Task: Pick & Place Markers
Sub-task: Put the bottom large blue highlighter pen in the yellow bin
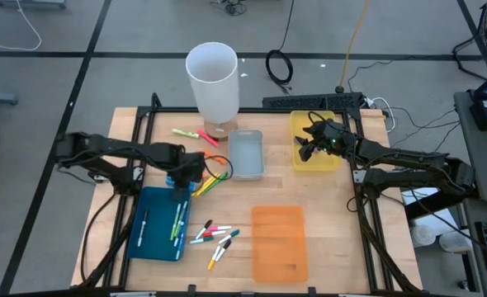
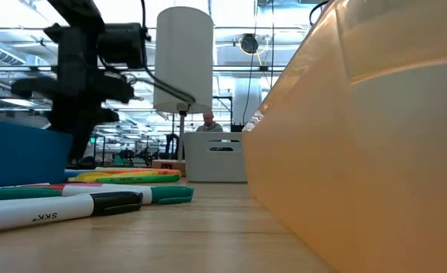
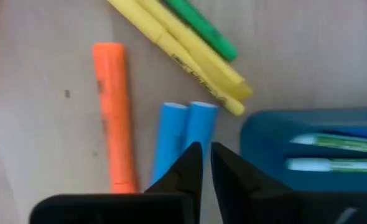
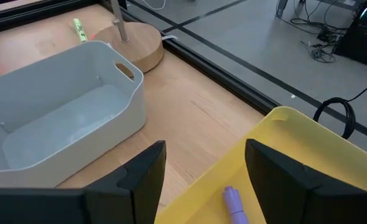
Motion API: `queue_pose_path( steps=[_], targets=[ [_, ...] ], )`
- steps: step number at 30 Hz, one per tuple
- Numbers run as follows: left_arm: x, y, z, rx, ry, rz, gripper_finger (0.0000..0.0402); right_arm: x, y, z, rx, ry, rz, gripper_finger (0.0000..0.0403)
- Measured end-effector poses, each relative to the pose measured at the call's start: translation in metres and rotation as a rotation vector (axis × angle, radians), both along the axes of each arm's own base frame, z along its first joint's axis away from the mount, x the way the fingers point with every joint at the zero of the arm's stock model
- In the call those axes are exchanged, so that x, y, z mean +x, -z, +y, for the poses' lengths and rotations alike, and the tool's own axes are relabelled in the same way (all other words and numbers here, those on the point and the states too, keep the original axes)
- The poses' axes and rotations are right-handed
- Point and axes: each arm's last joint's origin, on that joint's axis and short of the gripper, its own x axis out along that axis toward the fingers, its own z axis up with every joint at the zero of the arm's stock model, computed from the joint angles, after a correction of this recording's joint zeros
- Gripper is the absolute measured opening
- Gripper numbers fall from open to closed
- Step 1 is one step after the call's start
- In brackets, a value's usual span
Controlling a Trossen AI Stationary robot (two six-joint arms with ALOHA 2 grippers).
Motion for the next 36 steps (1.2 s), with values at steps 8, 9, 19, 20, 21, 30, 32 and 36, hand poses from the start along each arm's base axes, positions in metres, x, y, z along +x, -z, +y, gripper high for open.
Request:
queue_pose_path(
  steps=[8, 9, 19, 20, 21, 30, 32, 36],
  targets=[
    [0.01, 0.025, -0.002, -0.019, 0.021, 0.107, 0.0013, 0.0, 0.0, 0.0, 0.0, 0.0, 0.0, 0.0208],
    [0.009, 0.029, -0.001, -0.007, 0.023, 0.127, 0.0015, 0.0, 0.0, 0.0, 0.001, -0.001, -0.001, 0.0208],
    [0.015, 0.033, 0.002, 0.052, -0.031, 0.105, 0.0005, 0.001, 0.0, 0.002, 0.001, -0.013, -0.003, 0.0208],
    [0.016, 0.033, 0.002, 0.051, -0.049, 0.102, 0.0006, 0.001, 0.0, 0.002, 0.001, -0.013, -0.004, 0.0208],
    [0.016, 0.033, 0.002, 0.049, -0.064, 0.103, 0.0009, 0.001, 0.0, 0.002, 0.001, -0.013, -0.004, 0.0208],
    [0.015, 0.025, -0.002, 0.03, -0.069, 0.069, 0.0021, 0.002, -0.001, 0.002, -0.001, -0.012, -0.01, 0.0208],
    [0.014, 0.022, -0.004, 0.015, -0.063, 0.052, 0.0015, 0.002, -0.001, 0.002, -0.001, -0.012, -0.01, 0.0208],
    [0.01, 0.017, -0.008, -0.024, -0.058, 0.06, 0.0003, 0.002, -0.001, 0.002, -0.001, -0.012, -0.01, 0.0208]
  ],
)
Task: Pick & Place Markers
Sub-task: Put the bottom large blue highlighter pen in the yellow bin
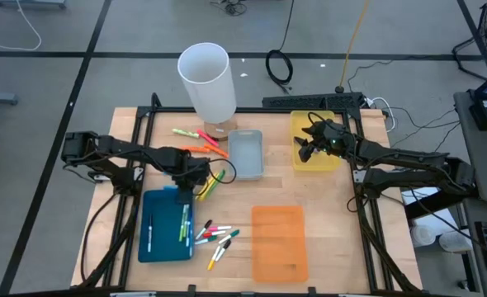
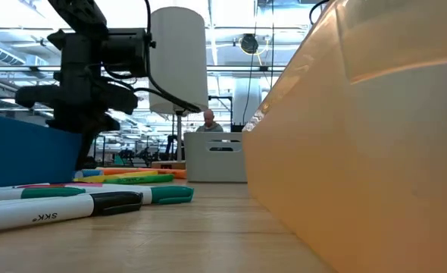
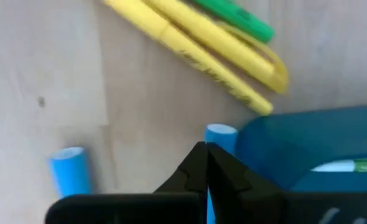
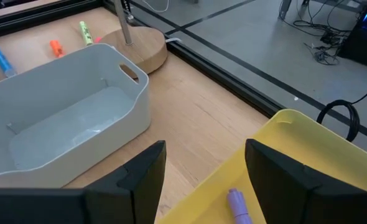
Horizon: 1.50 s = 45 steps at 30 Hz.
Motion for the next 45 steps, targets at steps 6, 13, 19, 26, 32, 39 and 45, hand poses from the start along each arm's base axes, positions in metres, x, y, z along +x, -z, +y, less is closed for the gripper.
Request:
queue_pose_path(
  steps=[6, 13, 19, 26, 32, 39, 45],
  targets=[
    [-0.003, 0.0, -0.011, -0.068, 0.018, 0.035, 0.0016, 0.0, 0.0, 0.0, 0.0, 0.0, 0.0, 0.0208],
    [0.0, 0.0, -0.021, -0.047, -0.036, 0.026, 0.0019, 0.0, 0.0, 0.0, 0.0, 0.0, 0.0, 0.0208],
    [-0.001, 0.0, -0.027, -0.035, -0.064, 0.032, 0.0051, 0.0, 0.0, 0.0, 0.0, 0.0, 0.0, 0.0208],
    [-0.001, 0.001, -0.027, 0.063, -0.08, 0.027, 0.0135, 0.0, 0.0, 0.0, 0.0, 0.0, 0.0, 0.0208],
    [-0.001, 0.001, -0.026, 0.075, -0.078, 0.027, 0.019, 0.0, 0.0, 0.0, 0.0, 0.0, 0.0, 0.0208],
    [-0.007, 0.001, -0.024, 0.109, -0.124, 0.087, 0.02, 0.0, 0.0, 0.0, 0.0, 0.0, 0.0, 0.0208],
    [-0.007, 0.001, -0.024, 0.13, -0.158, 0.09, 0.0183, 0.0, 0.0, 0.0, 0.0, 0.0, 0.0, 0.0208]
  ],
)
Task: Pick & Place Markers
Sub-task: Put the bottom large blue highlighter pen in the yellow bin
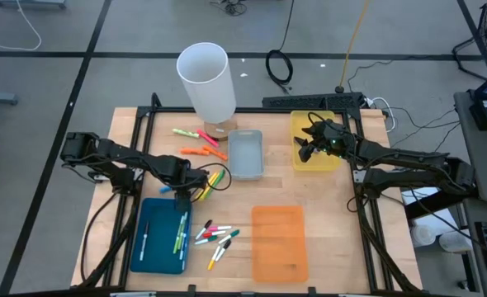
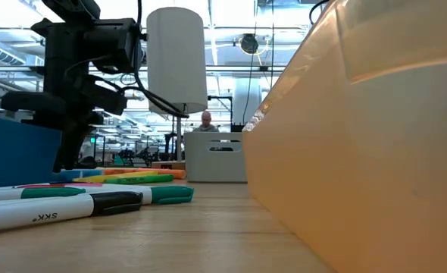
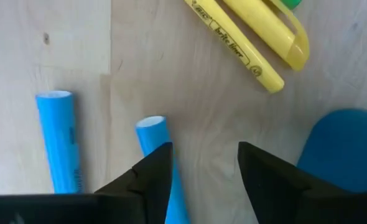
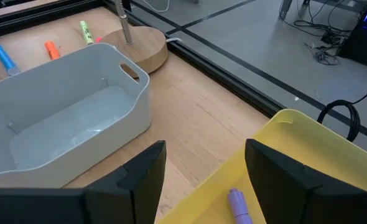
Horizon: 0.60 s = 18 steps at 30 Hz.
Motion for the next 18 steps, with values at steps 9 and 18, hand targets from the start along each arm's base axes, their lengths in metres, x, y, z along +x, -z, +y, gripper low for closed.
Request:
queue_pose_path(
  steps=[9, 18],
  targets=[
    [-0.003, -0.01, 0.001, 0.026, -0.018, -0.054, 0.0182, 0.0, 0.0, 0.0, 0.0, 0.0, 0.001, 0.0208],
    [-0.014, 0.003, 0.002, 0.042, -0.115, -0.021, 0.0176, 0.0, 0.0, 0.0, -0.004, -0.003, 0.006, 0.0208]
  ],
)
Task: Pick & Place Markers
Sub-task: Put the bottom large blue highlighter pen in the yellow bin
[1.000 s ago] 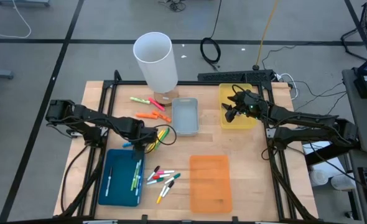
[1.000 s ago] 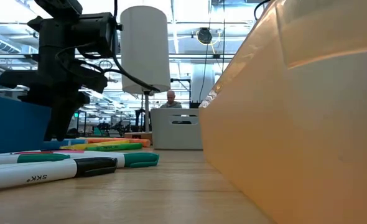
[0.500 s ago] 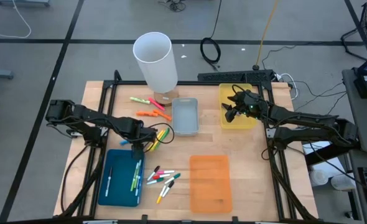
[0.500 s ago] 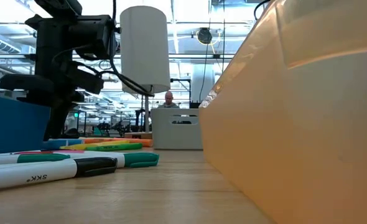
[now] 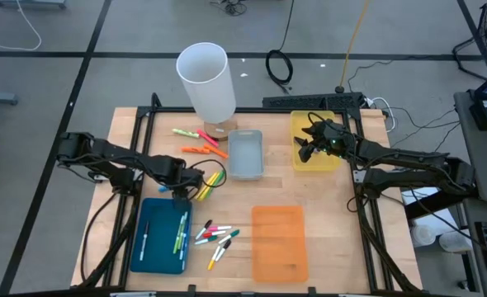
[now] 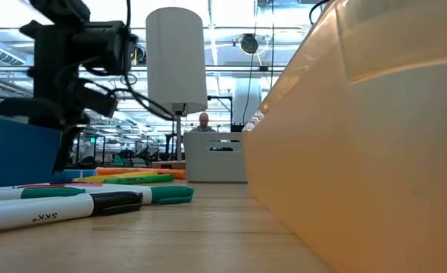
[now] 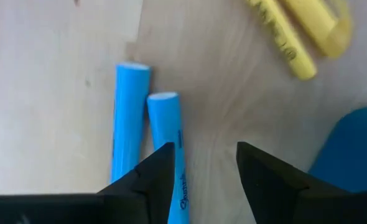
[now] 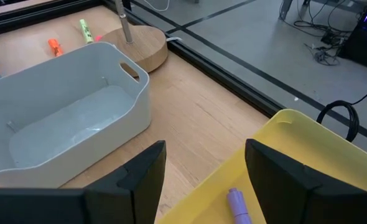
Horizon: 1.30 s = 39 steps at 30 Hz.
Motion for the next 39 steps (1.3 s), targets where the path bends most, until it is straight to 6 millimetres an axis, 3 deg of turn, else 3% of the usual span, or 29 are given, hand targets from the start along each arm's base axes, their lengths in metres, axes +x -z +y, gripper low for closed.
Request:
queue_pose_path(
  steps=[7, 12, 22, 34, 39],
  targets=[
    [-0.007, 0.018, 0.001, -0.11, 0.0, -0.038, 0.0172, 0.0, 0.0, 0.0, 0.0, 0.0, 0.0, 0.0208],
    [-0.01, 0.024, 0.007, -0.116, 0.007, -0.049, 0.0148, 0.0, 0.0, 0.0, 0.0, 0.0, -0.001, 0.0208],
    [-0.01, 0.026, 0.019, -0.086, 0.027, -0.058, 0.0011, 0.0, 0.0, 0.0, 0.002, 0.001, -0.003, 0.0208],
    [-0.01, 0.023, 0.017, -0.081, 0.019, -0.07, 0.0003, 0.0, 0.0, 0.0, 0.002, 0.001, -0.003, 0.0208],
    [-0.005, 0.004, 0.019, -0.032, 0.025, -0.127, 0.0002, 0.0, 0.0, 0.0, 0.002, 0.002, -0.003, 0.0208]
  ],
)
